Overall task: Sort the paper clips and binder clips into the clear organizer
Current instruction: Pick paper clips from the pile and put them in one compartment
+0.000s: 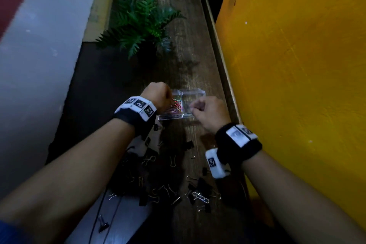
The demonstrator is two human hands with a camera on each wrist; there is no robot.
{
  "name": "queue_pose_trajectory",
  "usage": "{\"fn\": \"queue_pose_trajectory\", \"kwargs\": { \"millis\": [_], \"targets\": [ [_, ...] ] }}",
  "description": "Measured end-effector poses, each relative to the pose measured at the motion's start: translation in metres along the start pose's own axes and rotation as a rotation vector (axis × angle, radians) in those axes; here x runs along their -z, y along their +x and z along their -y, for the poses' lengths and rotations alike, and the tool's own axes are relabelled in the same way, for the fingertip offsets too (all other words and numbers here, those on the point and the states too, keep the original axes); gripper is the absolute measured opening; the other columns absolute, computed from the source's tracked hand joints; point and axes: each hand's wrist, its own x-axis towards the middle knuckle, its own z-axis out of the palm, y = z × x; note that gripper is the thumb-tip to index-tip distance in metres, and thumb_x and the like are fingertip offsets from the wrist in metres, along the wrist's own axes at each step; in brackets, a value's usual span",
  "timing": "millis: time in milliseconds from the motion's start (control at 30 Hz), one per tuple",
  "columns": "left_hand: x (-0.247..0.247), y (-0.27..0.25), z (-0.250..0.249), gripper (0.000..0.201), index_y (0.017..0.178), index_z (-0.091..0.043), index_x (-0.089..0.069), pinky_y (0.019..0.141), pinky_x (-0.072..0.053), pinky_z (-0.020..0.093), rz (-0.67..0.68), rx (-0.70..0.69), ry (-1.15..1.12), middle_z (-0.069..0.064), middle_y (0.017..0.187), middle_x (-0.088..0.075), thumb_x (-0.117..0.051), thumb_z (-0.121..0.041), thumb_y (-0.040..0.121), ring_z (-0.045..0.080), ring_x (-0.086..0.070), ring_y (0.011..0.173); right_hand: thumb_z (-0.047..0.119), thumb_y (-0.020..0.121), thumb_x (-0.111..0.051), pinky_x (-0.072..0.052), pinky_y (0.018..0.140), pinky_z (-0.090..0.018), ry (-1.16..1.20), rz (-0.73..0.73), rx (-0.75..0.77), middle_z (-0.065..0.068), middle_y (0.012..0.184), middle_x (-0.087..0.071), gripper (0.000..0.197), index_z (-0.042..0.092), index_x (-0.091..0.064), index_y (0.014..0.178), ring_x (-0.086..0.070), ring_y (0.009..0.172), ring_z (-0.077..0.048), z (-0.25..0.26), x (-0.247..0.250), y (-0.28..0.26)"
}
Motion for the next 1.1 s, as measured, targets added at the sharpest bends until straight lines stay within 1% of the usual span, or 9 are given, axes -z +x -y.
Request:
{"fn": "queue_pose_trajectory", "kwargs": {
  "millis": [100, 200, 367, 500, 633, 733, 833, 933, 1100],
  "targets": [
    [0.001, 0.009, 0.005, 0.005, 0.083, -0.017, -0.071, 0.072, -0.053, 0.03, -0.028, 0.062, -0.083, 0.007, 0.09, -0.07, -0.068, -0.017, 0.08, 0.022, -0.065, 0.083, 0.013, 0.082, -0.07, -0.04, 0.056, -0.007, 0.032, -0.018, -0.012, 0.004, 0.074, -0.067, 0.002, 0.013, -0.072, 0.08, -0.059, 0.068, -0.005, 0.02, -0.008, 0.034],
    [-0.004, 0.016, 0.01, 0.007, 0.081, -0.012, -0.072, 0.071, -0.055, 0.031, -0.058, 0.172, -0.152, 0.009, 0.083, -0.07, -0.071, -0.018, 0.076, 0.022, -0.066, 0.077, 0.013, 0.08, -0.07, -0.052, 0.064, -0.023, 0.011, -0.001, -0.068, -0.001, 0.072, -0.07, 0.009, 0.016, -0.071, 0.072, -0.065, 0.07, -0.013, 0.027, -0.024, 0.059],
    [-0.008, 0.024, 0.016, 0.021, 0.081, -0.011, -0.072, 0.067, -0.056, 0.031, -0.072, 0.294, -0.161, 0.011, 0.081, -0.069, -0.08, -0.025, 0.068, 0.025, -0.066, 0.074, 0.013, 0.083, -0.067, -0.059, 0.069, -0.038, -0.084, 0.08, -0.136, -0.01, 0.073, -0.071, 0.014, 0.014, -0.071, 0.07, -0.068, 0.07, -0.022, 0.023, -0.044, 0.081],
    [-0.008, 0.023, 0.017, 0.022, 0.082, -0.011, -0.07, 0.067, -0.057, 0.034, -0.078, 0.307, -0.112, 0.01, 0.081, -0.068, -0.078, -0.026, 0.068, 0.025, -0.065, 0.073, 0.013, 0.082, -0.069, -0.055, 0.071, -0.028, -0.109, 0.022, -0.099, -0.005, 0.087, -0.071, 0.006, 0.016, -0.072, 0.078, -0.066, 0.078, -0.017, 0.027, -0.036, 0.076],
    [-0.004, 0.003, 0.016, 0.011, 0.081, -0.018, -0.067, 0.063, -0.047, 0.029, -0.168, 0.192, -0.125, 0.003, 0.082, -0.065, -0.068, -0.027, 0.074, 0.021, -0.062, 0.077, 0.018, 0.083, -0.07, -0.047, 0.063, -0.015, -0.032, -0.045, -0.055, 0.005, 0.079, -0.068, 0.003, 0.02, -0.071, 0.082, -0.061, 0.07, -0.004, 0.011, -0.001, 0.041],
    [-0.021, -0.031, 0.006, 0.005, 0.08, -0.023, -0.066, 0.068, -0.047, 0.027, -0.275, 0.011, -0.134, 0.0, 0.085, -0.065, -0.064, -0.025, 0.076, 0.019, -0.06, 0.079, 0.017, 0.083, -0.07, -0.043, 0.065, -0.017, 0.04, -0.084, -0.136, 0.007, 0.083, -0.067, 0.01, 0.026, -0.067, 0.084, -0.062, 0.078, -0.008, -0.033, 0.019, -0.001],
    [-0.059, -0.07, -0.014, 0.005, 0.079, -0.02, -0.065, 0.068, -0.049, 0.028, -0.15, -0.115, -0.173, 0.0, 0.082, -0.068, -0.061, -0.018, 0.076, 0.021, -0.063, 0.078, 0.012, 0.085, -0.067, -0.04, 0.065, -0.018, -0.013, -0.08, -0.252, 0.004, 0.087, -0.065, 0.011, 0.021, -0.068, 0.09, -0.061, 0.084, -0.013, -0.079, 0.022, -0.054],
    [-0.106, -0.095, -0.039, 0.01, 0.089, -0.021, -0.063, 0.072, -0.048, 0.032, 0.063, -0.219, -0.105, 0.001, 0.096, -0.062, -0.057, -0.023, 0.083, 0.024, -0.061, 0.089, 0.012, 0.086, -0.065, -0.041, 0.064, -0.017, -0.068, -0.052, -0.316, 0.002, 0.092, -0.069, 0.013, 0.021, -0.069, 0.094, -0.061, 0.082, -0.011, -0.108, 0.013, -0.097],
    [-0.154, -0.089, -0.067, 0.023, 0.11, -0.023, -0.059, 0.072, -0.048, 0.036, 0.148, -0.323, 0.103, 0.003, 0.109, -0.051, -0.048, -0.03, 0.092, 0.027, -0.058, 0.096, 0.016, 0.086, -0.062, -0.046, 0.075, -0.023, -0.186, -0.017, -0.21, 0.004, 0.101, -0.063, 0.023, 0.023, -0.067, 0.107, -0.059, 0.087, -0.012, -0.117, -0.006, -0.135]
  ]
}}
